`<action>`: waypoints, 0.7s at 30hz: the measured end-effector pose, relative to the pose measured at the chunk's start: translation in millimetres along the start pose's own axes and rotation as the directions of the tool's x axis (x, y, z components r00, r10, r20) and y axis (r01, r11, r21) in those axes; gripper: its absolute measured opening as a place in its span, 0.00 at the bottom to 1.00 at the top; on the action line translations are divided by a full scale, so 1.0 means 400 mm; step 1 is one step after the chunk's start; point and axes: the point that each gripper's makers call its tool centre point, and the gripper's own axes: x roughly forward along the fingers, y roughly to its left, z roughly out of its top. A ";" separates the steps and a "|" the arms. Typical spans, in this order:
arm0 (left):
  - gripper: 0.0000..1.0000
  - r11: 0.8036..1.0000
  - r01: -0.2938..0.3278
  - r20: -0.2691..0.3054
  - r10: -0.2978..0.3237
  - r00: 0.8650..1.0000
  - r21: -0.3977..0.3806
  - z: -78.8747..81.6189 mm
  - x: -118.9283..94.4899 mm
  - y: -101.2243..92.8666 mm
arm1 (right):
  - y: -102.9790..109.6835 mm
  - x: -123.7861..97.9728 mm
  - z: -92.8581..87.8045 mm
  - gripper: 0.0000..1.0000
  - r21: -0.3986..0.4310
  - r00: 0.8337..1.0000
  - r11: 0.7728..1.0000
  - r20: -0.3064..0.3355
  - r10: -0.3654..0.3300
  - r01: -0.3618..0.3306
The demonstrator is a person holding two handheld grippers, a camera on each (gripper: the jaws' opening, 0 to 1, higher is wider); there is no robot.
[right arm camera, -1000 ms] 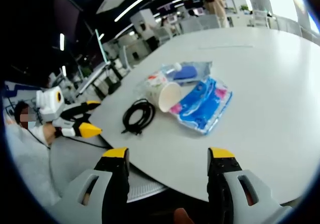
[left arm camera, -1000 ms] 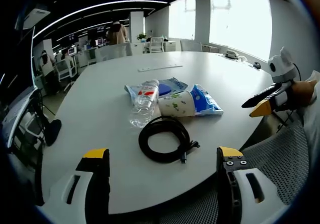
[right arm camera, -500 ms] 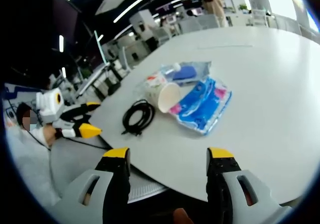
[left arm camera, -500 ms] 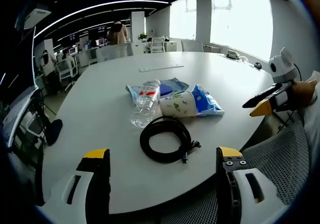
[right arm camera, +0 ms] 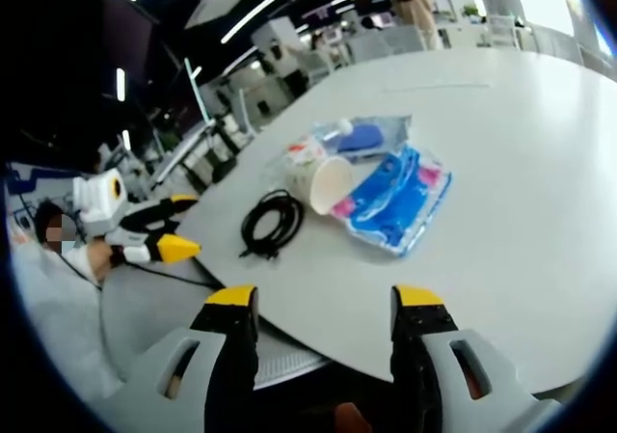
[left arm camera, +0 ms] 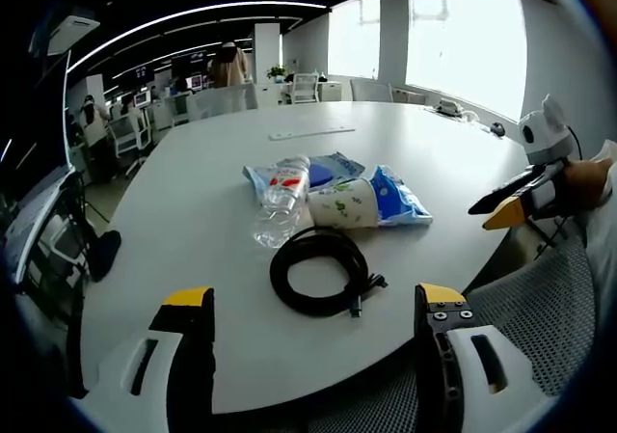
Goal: Arrange the tabletop items into an orderly group along one side of the table until the central work area is clear of visible clutter.
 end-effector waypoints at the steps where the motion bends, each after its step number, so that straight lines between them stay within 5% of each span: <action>1: 0.87 1.000 0.000 0.000 0.000 1.000 0.000 0.000 0.000 0.000 | 0.002 0.000 0.000 0.52 0.000 1.000 1.000 -0.001 0.001 -0.001; 21: 0.82 1.000 -0.004 0.004 0.004 1.000 0.018 0.004 0.000 -0.003 | 0.029 0.015 -0.006 0.47 -0.024 0.998 0.999 -0.041 0.040 -0.041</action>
